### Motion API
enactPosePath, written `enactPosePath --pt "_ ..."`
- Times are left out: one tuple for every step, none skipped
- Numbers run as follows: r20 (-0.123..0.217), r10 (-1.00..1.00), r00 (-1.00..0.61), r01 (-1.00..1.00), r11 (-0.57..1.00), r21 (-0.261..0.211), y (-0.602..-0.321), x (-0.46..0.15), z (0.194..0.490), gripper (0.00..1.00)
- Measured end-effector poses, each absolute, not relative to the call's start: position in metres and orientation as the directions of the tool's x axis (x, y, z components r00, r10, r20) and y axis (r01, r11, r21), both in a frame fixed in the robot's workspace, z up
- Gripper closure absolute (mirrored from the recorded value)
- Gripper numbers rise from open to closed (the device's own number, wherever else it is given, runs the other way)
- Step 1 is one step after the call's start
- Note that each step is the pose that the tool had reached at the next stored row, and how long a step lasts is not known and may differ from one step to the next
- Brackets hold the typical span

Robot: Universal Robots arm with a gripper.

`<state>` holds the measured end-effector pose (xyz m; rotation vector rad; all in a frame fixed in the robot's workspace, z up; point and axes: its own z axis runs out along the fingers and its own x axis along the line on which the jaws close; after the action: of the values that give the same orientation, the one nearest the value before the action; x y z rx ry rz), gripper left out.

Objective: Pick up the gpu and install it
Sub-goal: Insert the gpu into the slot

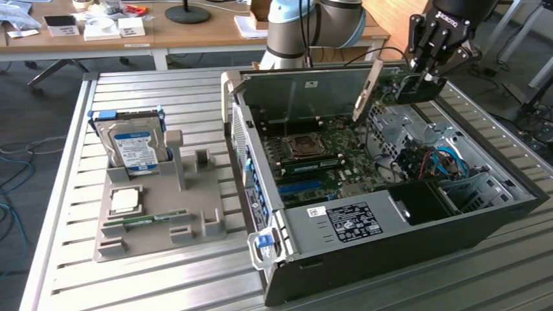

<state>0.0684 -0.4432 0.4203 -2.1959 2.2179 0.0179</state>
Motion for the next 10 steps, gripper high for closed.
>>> enactPosePath --pt "-0.023 -0.999 -0.023 -1.000 0.023 -0.006 -0.4432 0.0682 0.4200 0.73" --pt "-0.023 -0.999 -0.032 -0.999 0.032 -0.006 -0.4432 0.0677 0.4197 0.73" --pt "-0.023 -0.999 -0.037 -0.999 0.037 -0.006 -0.4432 0.0664 0.4196 0.73" --pt "-0.023 -0.999 -0.037 -0.999 0.038 -0.006 -0.4433 0.0656 0.4196 0.73" --pt "-0.023 -0.999 -0.037 -0.999 0.037 -0.006 -0.4433 0.0656 0.4196 0.73" --pt "-0.023 -0.999 -0.037 -0.999 0.037 -0.006 -0.4433 0.0657 0.4196 0.73" --pt "-0.023 -0.999 -0.037 -0.999 0.037 -0.006 -0.4433 0.0657 0.4196 0.73" --pt "-0.023 -0.999 -0.037 -0.999 0.037 -0.006 -0.4432 0.0656 0.4195 0.73" --pt "-0.023 -0.999 -0.037 -0.999 0.037 -0.007 -0.4432 0.0653 0.4189 0.73" --pt "-0.023 -0.999 -0.037 -0.999 0.037 -0.007 -0.4432 0.0647 0.4180 0.73"
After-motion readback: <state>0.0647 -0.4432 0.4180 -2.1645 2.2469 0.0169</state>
